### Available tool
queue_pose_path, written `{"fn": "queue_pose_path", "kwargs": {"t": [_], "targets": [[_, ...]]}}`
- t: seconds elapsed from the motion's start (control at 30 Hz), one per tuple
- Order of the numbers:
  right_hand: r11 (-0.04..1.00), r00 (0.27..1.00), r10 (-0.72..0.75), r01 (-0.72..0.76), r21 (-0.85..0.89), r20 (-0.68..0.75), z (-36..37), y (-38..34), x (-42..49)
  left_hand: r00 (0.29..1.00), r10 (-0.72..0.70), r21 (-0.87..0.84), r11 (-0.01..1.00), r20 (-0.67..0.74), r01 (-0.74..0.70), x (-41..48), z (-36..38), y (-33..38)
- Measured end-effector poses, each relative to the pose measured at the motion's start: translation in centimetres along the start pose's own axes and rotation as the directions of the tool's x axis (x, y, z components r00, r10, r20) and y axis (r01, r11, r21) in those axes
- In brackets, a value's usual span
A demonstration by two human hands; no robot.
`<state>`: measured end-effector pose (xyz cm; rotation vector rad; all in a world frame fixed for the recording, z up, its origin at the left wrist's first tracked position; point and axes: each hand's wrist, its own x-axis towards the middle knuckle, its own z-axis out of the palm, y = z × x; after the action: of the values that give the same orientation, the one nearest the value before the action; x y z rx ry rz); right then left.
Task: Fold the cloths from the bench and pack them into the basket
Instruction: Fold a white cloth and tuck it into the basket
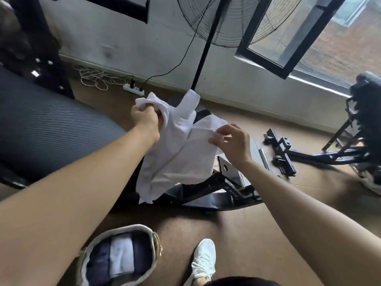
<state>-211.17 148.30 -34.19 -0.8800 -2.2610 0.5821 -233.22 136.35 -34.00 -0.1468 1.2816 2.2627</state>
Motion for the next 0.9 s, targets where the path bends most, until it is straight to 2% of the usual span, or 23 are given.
{"fn": "queue_pose_path", "kwargs": {"t": [0.1, 0.2, 0.27, 0.33, 0.43, 0.53, 0.57, 0.63, 0.67, 0.7, 0.73, 0.8, 0.83, 0.9], "targets": [[0.998, 0.998, -0.005, 0.008, -0.055, 0.057, -0.8, -0.1, 0.7, 1.0, 0.012, 0.087, 0.996, 0.021, -0.014, 1.2, -0.8, 0.4], [0.995, 0.992, 0.013, 0.0, -0.1, 0.124, -1.6, 0.1, 2.0, 0.995, 0.045, 0.297, 0.952, 0.095, -0.071, 0.5, -2.0, 0.6], [0.995, 0.998, 0.048, -0.045, -0.091, 0.031, -2.2, 0.3, 3.5, 0.988, 0.092, 0.41, 0.902, 0.126, -0.136, 0.4, -3.2, 0.5], [0.985, 0.981, 0.158, -0.164, -0.044, -0.116, -2.5, 0.2, 5.8, 0.982, 0.105, 0.465, 0.87, 0.155, -0.166, -0.1, -4.3, 0.5], [0.877, 0.858, 0.473, -0.437, 0.199, -0.2, -2.5, 0.5, 9.4, 0.971, 0.073, 0.472, 0.864, 0.229, -0.176, -1.1, -5.1, 0.4], [0.777, 0.728, 0.629, -0.571, 0.266, -0.273, -2.2, 2.6, 11.4, 0.952, 0.029, 0.53, 0.825, 0.305, -0.195, -1.9, -5.4, -0.5], [0.745, 0.721, 0.659, -0.59, 0.311, -0.214, -2.1, 2.6, 11.0, 0.944, 0.004, 0.549, 0.813, 0.329, -0.194, -2.2, -5.5, -0.7], [0.653, 0.752, 0.649, -0.628, 0.424, 0.113, -1.3, 2.3, 9.3, 0.931, -0.06, 0.578, 0.798, 0.361, -0.173, -2.7, -5.8, -1.1], [0.61, 0.753, 0.589, -0.652, 0.45, 0.293, -1.0, 1.9, 8.2, 0.925, -0.083, 0.586, 0.794, 0.371, -0.163, -3.0, -5.9, -1.3], [0.592, 0.745, 0.531, -0.667, 0.453, 0.403, -0.8, 1.5, 7.2, 0.92, -0.094, 0.591, 0.79, 0.38, -0.164, -3.3, -6.1, -1.4], [0.591, 0.745, 0.496, -0.666, 0.456, 0.445, -0.6, 1.4, 6.3, 0.917, -0.098, 0.596, 0.785, 0.386, -0.167, -3.8, -6.2, -1.4], [0.639, 0.788, 0.489, -0.616, 0.461, 0.374, -0.5, 1.3, 4.7, 0.919, -0.102, 0.591, 0.791, 0.382, -0.158, -4.6, -6.8, -1.2], [0.706, 0.828, 0.484, -0.561, 0.431, 0.284, -0.4, 1.1, 3.8, 0.919, -0.11, 0.581, 0.801, 0.379, -0.144, -5.0, -7.0, -1.0], [0.864, 0.918, 0.383, -0.395, 0.313, 0.101, -0.2, 0.3, 1.6, 0.913, -0.126, 0.564, 0.816, 0.387, -0.126, -6.0, -7.8, -0.4]]}}
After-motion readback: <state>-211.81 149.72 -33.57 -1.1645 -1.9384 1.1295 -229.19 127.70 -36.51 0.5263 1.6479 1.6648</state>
